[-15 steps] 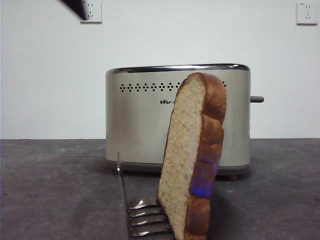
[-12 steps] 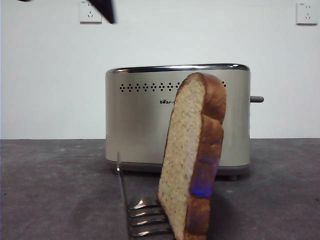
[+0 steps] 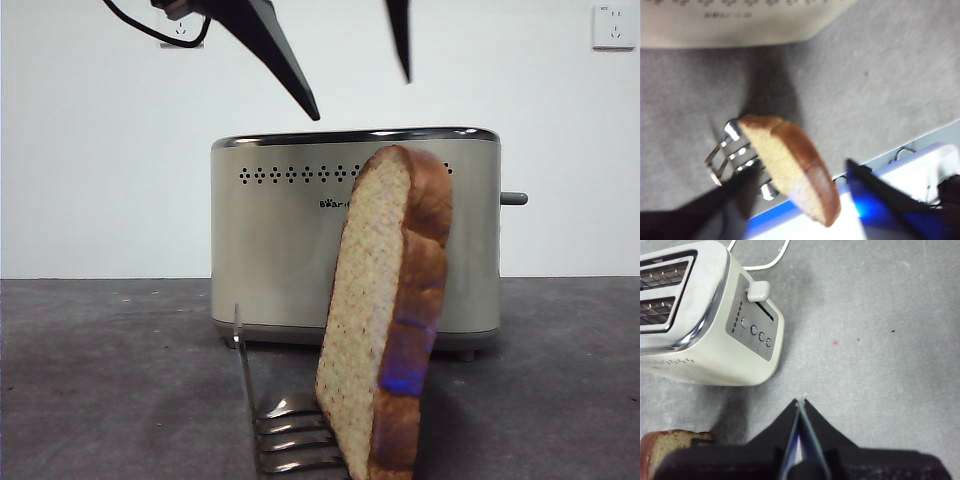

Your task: Pick up a slice of bread from the rack,put the bread on the toaster,press the button

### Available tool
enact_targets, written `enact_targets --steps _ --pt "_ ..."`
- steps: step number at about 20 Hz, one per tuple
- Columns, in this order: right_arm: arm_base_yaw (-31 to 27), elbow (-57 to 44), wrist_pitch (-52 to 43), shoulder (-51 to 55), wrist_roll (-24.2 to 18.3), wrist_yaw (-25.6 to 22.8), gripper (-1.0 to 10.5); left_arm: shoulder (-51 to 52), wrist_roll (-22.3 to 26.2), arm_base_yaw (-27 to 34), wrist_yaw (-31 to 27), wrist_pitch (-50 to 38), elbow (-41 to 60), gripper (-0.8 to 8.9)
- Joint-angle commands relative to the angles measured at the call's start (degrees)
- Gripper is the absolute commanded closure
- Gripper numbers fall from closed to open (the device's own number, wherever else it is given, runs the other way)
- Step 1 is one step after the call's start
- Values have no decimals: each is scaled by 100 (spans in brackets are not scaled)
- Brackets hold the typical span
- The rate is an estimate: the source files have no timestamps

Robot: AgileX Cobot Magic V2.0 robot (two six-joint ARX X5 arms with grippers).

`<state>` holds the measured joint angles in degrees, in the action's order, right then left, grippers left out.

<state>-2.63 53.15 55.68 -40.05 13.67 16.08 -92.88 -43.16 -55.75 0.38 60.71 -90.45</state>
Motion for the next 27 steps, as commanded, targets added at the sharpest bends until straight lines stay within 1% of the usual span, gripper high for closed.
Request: enact_targets --steps 1,3,6,11,13,16,18,20,22,25,27 --pt "2 31 -35 13 -46 -2 945 -28 -87 -4 39 -85 -2 363" --pt "2 31 -37 13 -46 -2 945 -114 -98 -7 229 -72 -2 363" --pt "2 31 -37 13 -48 -2 945 -417 -299 -20 407 107 -2 364" --pt "2 31 -33 11 -48 -4 945 -927 -343 -35 765 144 -2 365" --pt "2 31 -26 13 -48 -4 945 -1043 -234 -83 796 289 -2 365" --pt "2 31 -9 13 -48 -7 945 -1062 -9 -92 682 516 -2 374" --pt "2 31 -9 13 -48 -13 945 -1060 59 -85 579 662 -2 375" --pt "2 31 -9 11 -48 -74 945 -1060 264 -81 553 809 -2 378" --pt "2 31 -9 11 -48 -177 945 -1060 299 -83 535 859 -2 387" --pt "2 31 -7 11 -48 -203 945 -1060 317 -87 544 861 -2 587" --pt "2 31 -9 11 -48 -201 945 -1060 319 -85 560 859 -2 666"
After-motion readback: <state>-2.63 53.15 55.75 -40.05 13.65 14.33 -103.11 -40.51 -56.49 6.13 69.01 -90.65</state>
